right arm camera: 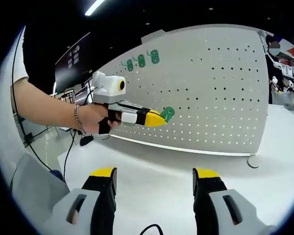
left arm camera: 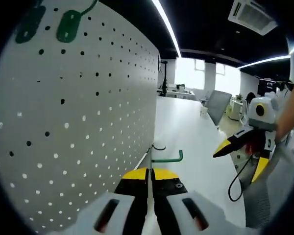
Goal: Insert the hook assembly into the mounting plate slot until the hook locks in place.
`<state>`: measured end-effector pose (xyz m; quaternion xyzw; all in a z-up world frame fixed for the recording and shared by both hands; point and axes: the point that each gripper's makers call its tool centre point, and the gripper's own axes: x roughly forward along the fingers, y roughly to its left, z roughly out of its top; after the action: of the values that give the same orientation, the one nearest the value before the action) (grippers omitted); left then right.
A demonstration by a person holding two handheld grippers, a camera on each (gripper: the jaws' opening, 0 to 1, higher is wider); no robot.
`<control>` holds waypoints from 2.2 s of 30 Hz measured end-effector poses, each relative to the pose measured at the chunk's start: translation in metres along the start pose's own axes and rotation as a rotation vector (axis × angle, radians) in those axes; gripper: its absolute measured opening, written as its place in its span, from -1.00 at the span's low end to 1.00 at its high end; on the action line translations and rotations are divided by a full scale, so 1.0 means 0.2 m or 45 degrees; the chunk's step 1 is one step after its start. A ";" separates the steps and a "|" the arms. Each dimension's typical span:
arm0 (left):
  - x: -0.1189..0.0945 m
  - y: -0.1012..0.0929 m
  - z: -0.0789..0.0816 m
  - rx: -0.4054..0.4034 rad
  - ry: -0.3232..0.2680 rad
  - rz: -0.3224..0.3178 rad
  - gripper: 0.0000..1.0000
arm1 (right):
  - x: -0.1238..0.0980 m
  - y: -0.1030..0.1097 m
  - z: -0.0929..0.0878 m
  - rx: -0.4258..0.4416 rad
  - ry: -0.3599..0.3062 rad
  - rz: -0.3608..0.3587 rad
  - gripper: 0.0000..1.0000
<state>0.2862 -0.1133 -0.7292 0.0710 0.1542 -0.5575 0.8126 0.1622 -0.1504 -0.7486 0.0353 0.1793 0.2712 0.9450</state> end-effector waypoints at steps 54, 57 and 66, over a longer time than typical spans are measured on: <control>-0.46 -0.15 0.31 -0.060 -0.369 0.121 -0.96 | 0.00 0.08 0.14 -0.002 -0.084 0.047 0.14; -0.49 -0.15 0.33 -0.064 -0.397 0.130 -0.96 | 0.00 0.09 0.15 -0.004 -0.092 0.052 0.14; -0.60 -0.18 0.37 -0.075 -0.467 0.181 -0.96 | 0.00 0.11 0.18 -0.006 -0.115 0.063 0.14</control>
<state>0.2253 -0.0424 -0.6179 -0.0449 0.0143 -0.4976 0.8662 0.1643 -0.1300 -0.7122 0.0498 0.1349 0.2930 0.9452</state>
